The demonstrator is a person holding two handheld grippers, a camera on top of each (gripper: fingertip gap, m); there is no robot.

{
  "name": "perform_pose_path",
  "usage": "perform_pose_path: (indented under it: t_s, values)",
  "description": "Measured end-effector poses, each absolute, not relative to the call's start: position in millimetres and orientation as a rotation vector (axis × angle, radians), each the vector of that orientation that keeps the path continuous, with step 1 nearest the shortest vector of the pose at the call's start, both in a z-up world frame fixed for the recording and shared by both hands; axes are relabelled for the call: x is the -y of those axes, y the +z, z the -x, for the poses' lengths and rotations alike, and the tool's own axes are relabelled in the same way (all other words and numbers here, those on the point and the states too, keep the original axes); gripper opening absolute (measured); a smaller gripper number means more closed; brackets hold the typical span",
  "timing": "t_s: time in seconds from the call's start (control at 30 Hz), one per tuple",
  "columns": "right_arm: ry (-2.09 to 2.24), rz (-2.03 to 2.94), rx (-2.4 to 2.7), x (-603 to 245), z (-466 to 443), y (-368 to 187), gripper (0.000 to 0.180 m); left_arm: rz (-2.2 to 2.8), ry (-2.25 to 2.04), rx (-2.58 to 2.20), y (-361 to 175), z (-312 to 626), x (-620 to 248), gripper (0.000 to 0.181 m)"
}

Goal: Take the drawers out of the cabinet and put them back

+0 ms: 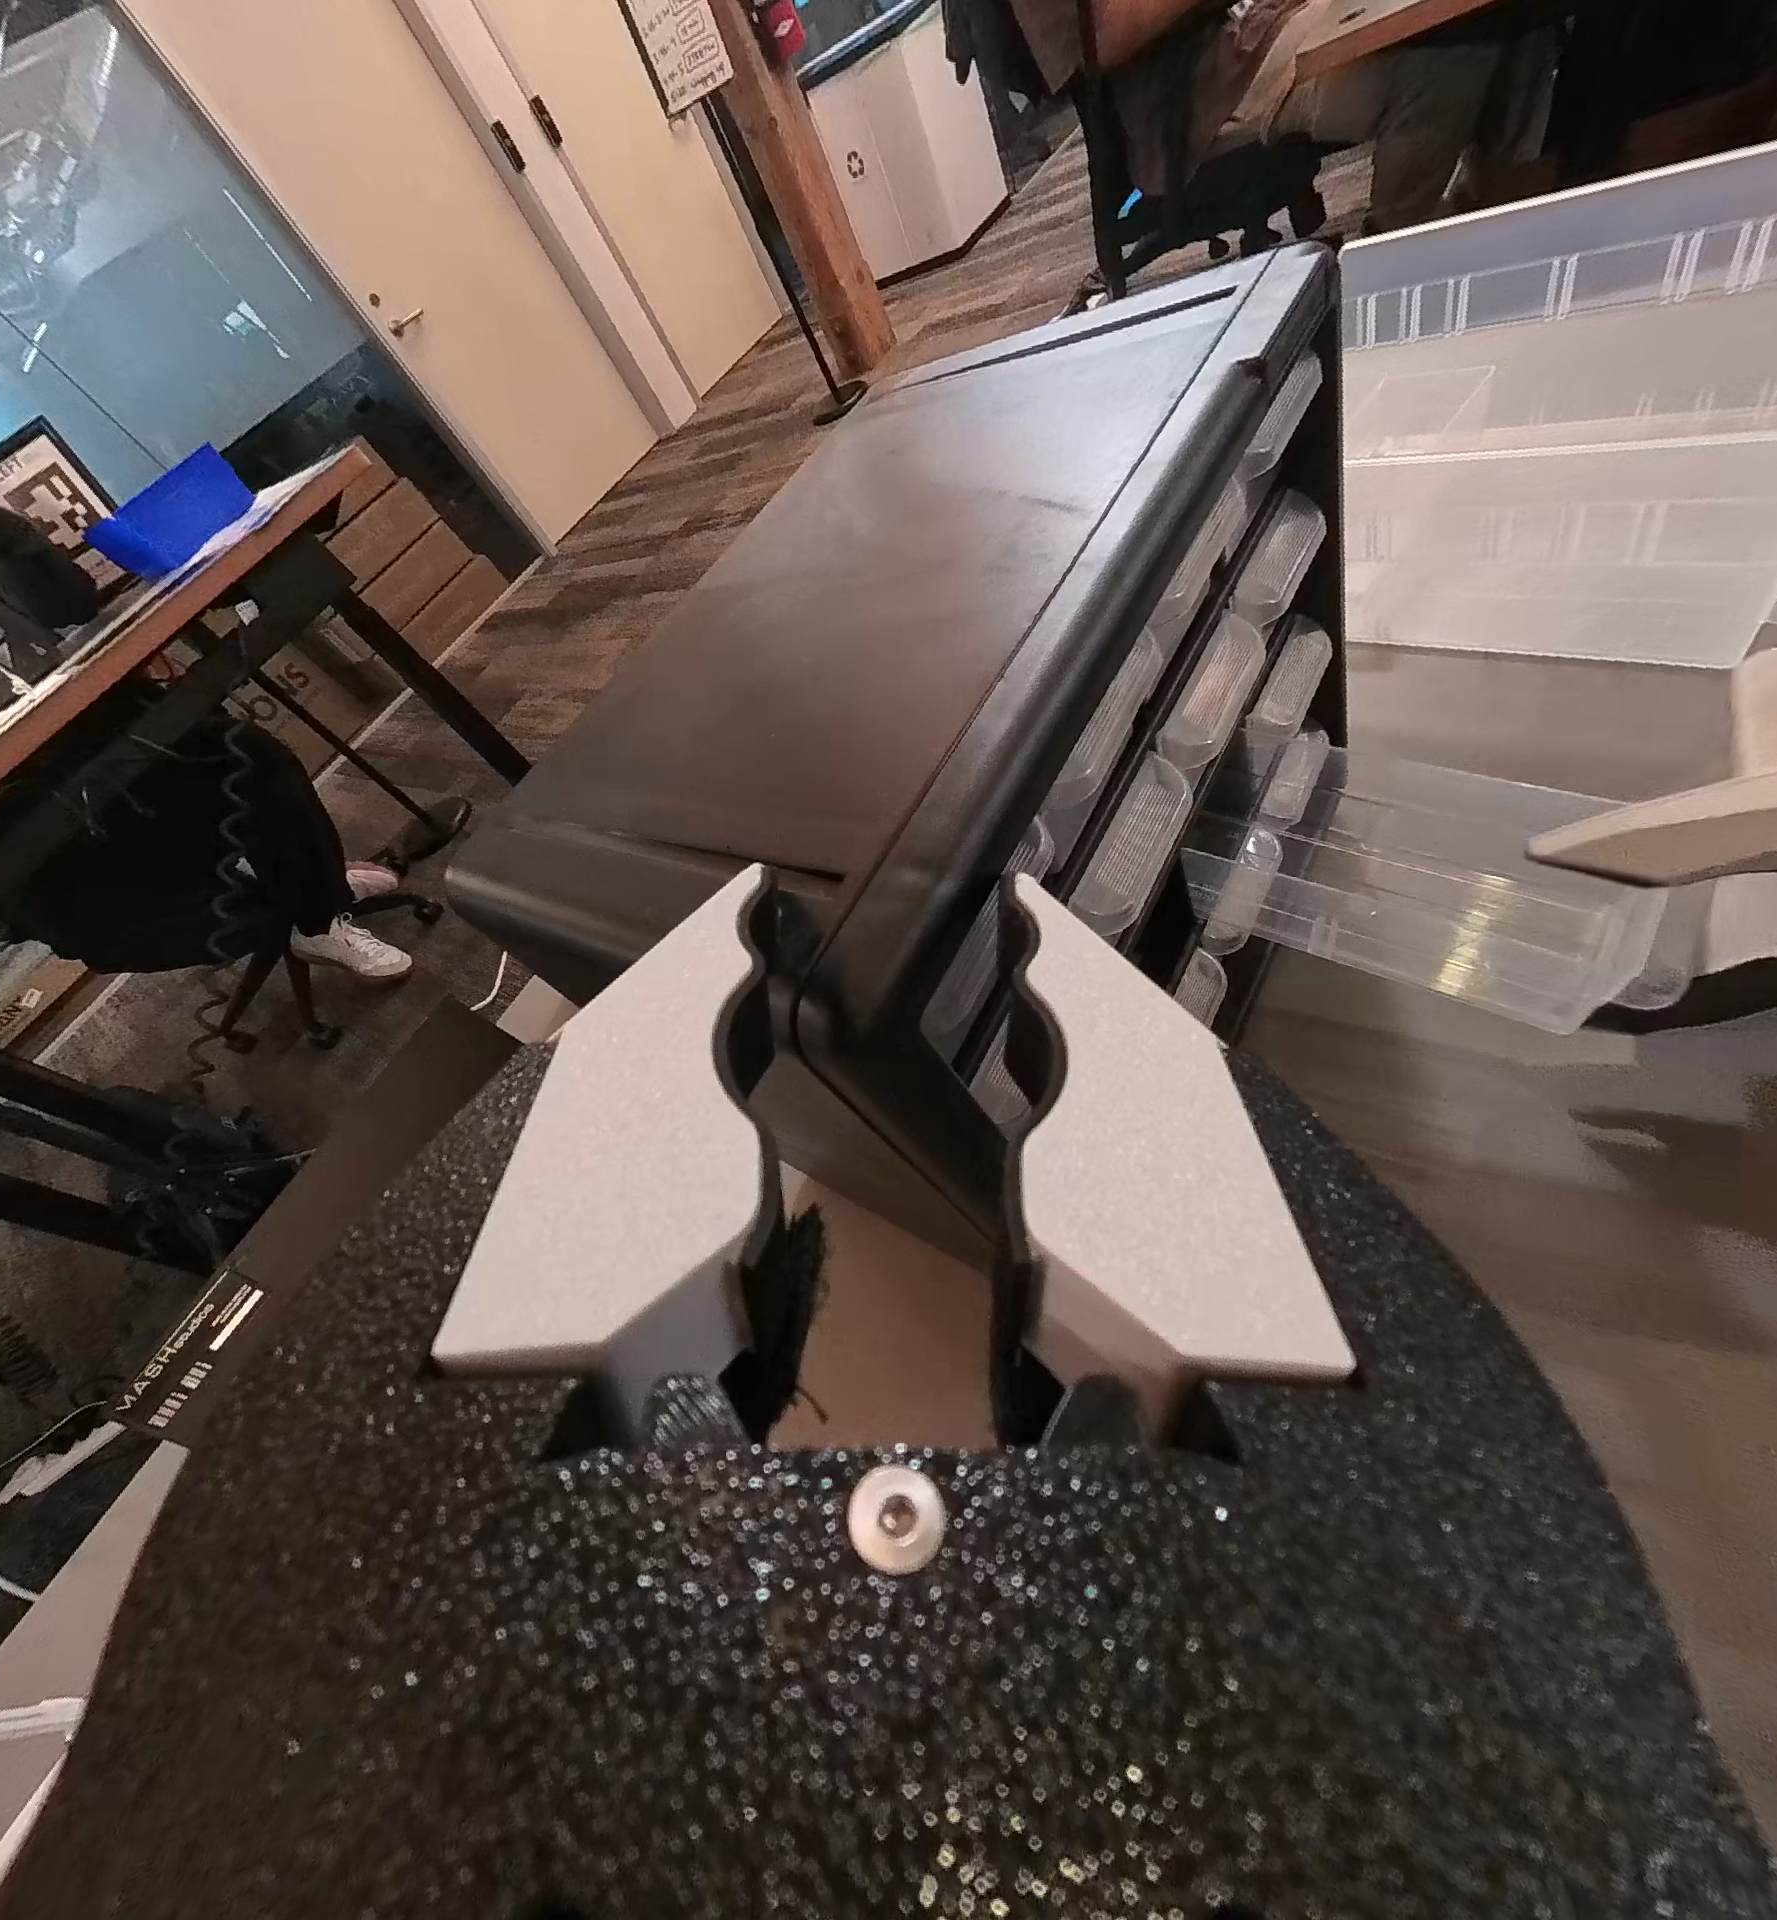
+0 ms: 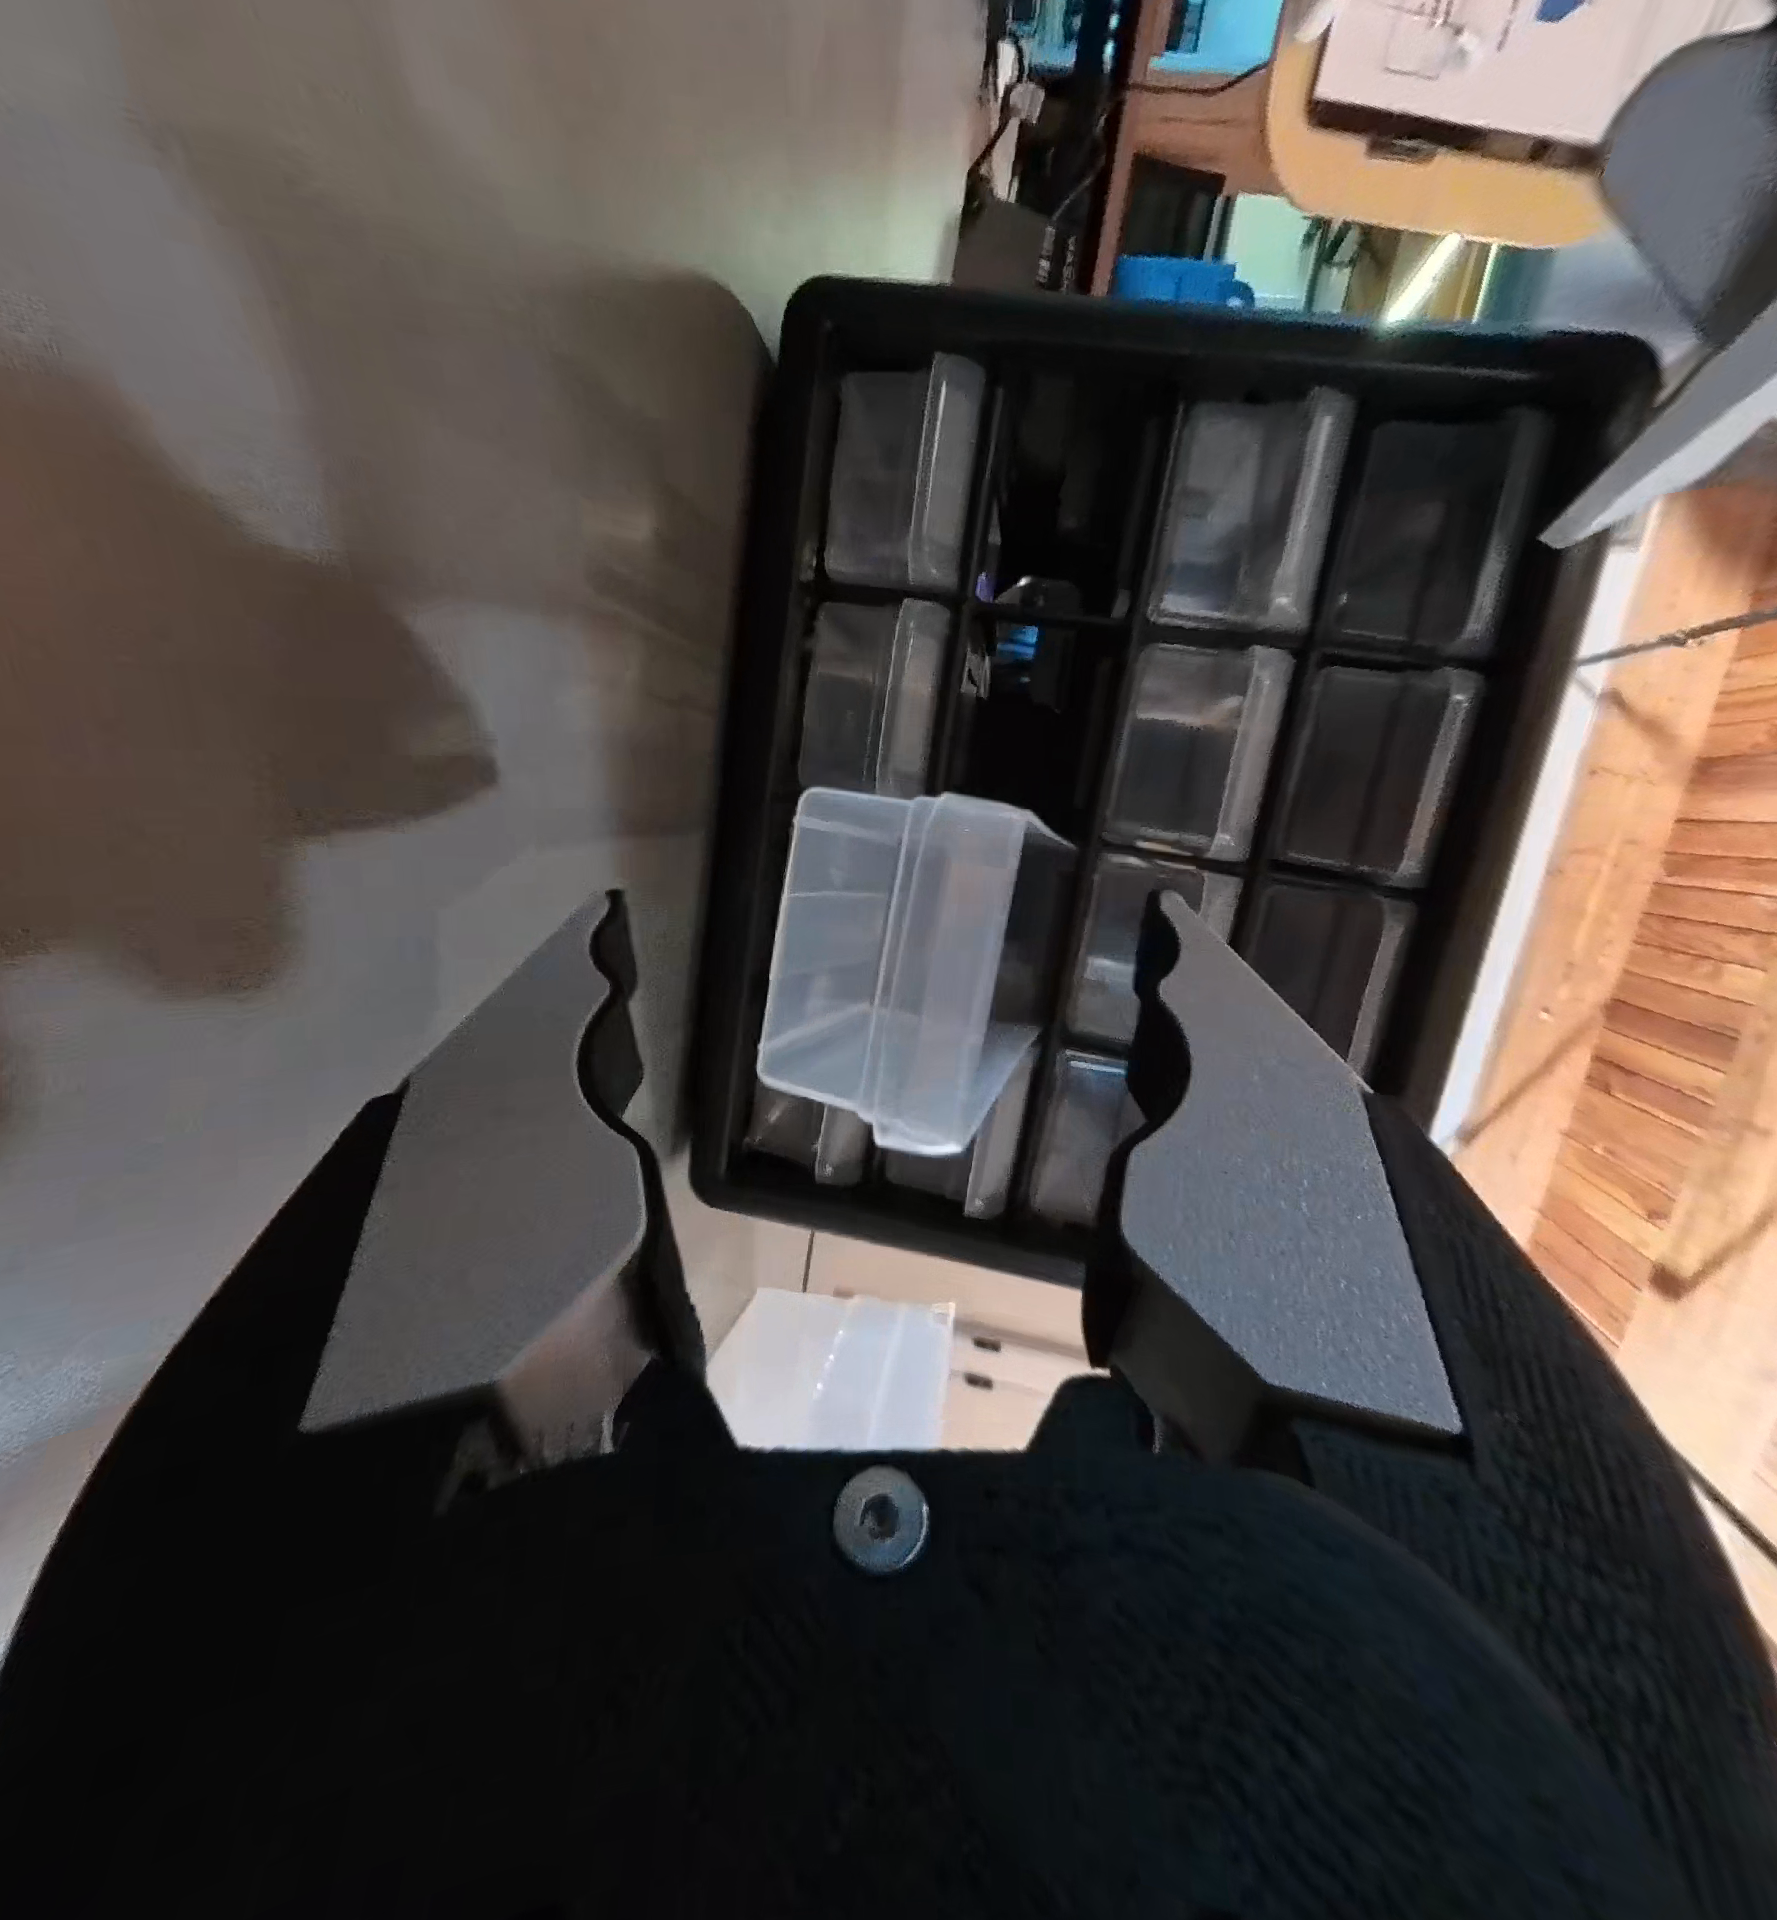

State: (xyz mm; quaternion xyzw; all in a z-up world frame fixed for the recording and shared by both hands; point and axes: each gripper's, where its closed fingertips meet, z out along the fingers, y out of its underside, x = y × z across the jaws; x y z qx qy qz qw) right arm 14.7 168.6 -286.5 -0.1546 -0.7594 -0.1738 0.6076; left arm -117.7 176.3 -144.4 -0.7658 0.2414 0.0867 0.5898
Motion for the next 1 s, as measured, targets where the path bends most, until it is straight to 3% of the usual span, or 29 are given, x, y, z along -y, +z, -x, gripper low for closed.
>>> perform_pose_path:
  t_s: [0.07,0.17,0.73,1.0]
  values:
    - [-0.486,0.376,1.736,-181,-10,-287,0.095,1.783,0.203,-0.562,-144,118,-176,0.039]
    - [-0.638,0.372,1.7,-196,-10,-284,0.051,1.784,0.205,-0.563,-144,118,-176,0.039]
    - [-0.332,0.545,1.717,-148,-38,-245,0.043,1.783,0.204,-0.564,-144,117,-176,0.039]
    - [-0.531,0.754,1.953,-167,-78,-296,0.043,1.78,0.199,-0.564,-144,117,-176,0.039]
